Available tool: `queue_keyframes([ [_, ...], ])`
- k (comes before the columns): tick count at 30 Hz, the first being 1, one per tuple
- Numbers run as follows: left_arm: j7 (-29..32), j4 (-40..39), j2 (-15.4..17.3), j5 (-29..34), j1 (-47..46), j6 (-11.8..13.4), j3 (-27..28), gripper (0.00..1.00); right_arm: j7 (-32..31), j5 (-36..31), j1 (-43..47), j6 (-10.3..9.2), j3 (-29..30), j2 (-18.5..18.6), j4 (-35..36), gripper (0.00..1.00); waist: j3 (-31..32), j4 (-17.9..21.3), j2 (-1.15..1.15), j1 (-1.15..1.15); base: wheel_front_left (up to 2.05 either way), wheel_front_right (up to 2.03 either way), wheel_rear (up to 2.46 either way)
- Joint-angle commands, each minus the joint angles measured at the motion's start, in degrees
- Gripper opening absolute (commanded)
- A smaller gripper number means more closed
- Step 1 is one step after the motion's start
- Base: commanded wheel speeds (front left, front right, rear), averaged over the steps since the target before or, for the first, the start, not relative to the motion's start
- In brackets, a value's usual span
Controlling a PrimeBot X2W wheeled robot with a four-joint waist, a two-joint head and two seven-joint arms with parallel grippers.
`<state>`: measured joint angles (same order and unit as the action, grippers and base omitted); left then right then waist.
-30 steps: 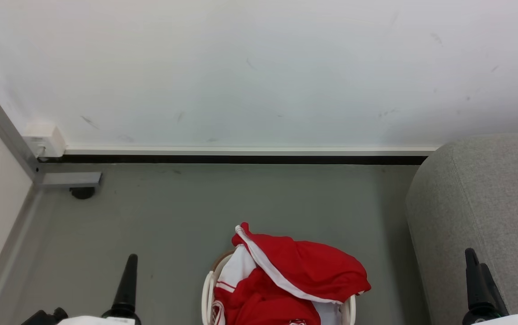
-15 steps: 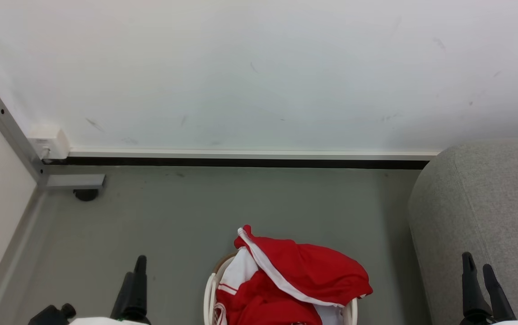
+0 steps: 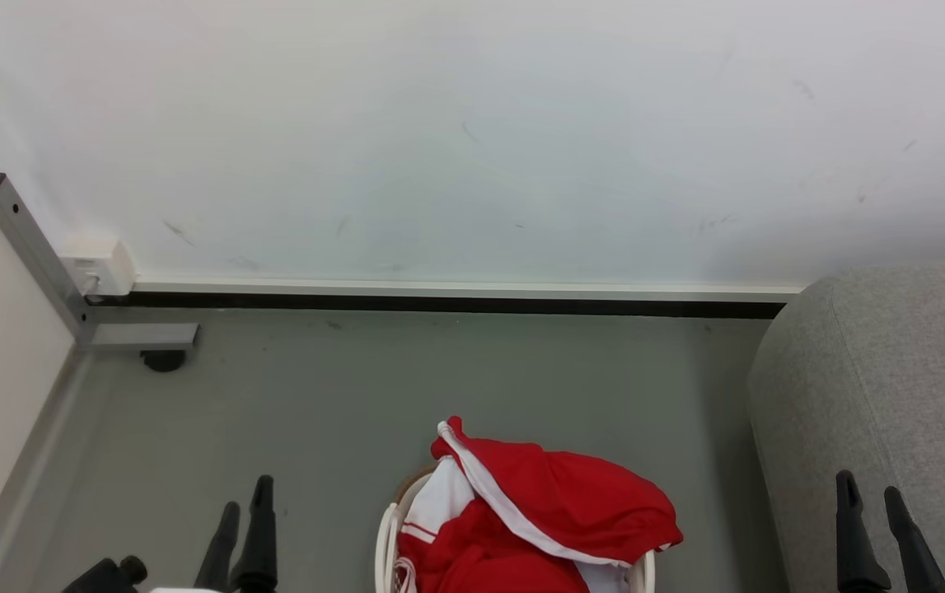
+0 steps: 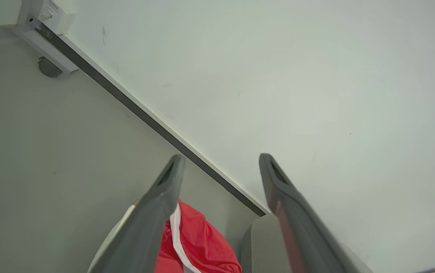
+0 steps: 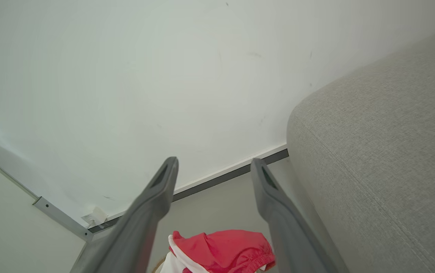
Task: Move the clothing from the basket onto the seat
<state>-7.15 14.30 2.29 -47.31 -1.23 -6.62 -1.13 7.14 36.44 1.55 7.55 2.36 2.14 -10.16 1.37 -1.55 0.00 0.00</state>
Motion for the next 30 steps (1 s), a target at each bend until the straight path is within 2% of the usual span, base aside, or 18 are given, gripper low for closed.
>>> queue_keyframes([
  [1, -0.45, -0.38, 0.58, 1.44, -0.19, -0.33, -0.03, 1.00, 0.46, -1.65, 0.21, -0.06, 0.19, 0.62, 0.84, 1.00, 0.01, -0.05, 0.00, 0.00, 0.00, 0.00, 0.00],
  [30, -4.56, -1.07, 0.71, 18.19, 0.14, -0.78, -0.97, 1.00, 4.59, -17.71, 1.54, -0.09, 0.69, 0.81, 1.86, 1.00, -0.53, -0.09, 0.00, 0.00, 0.00, 0.00, 0.00],
])
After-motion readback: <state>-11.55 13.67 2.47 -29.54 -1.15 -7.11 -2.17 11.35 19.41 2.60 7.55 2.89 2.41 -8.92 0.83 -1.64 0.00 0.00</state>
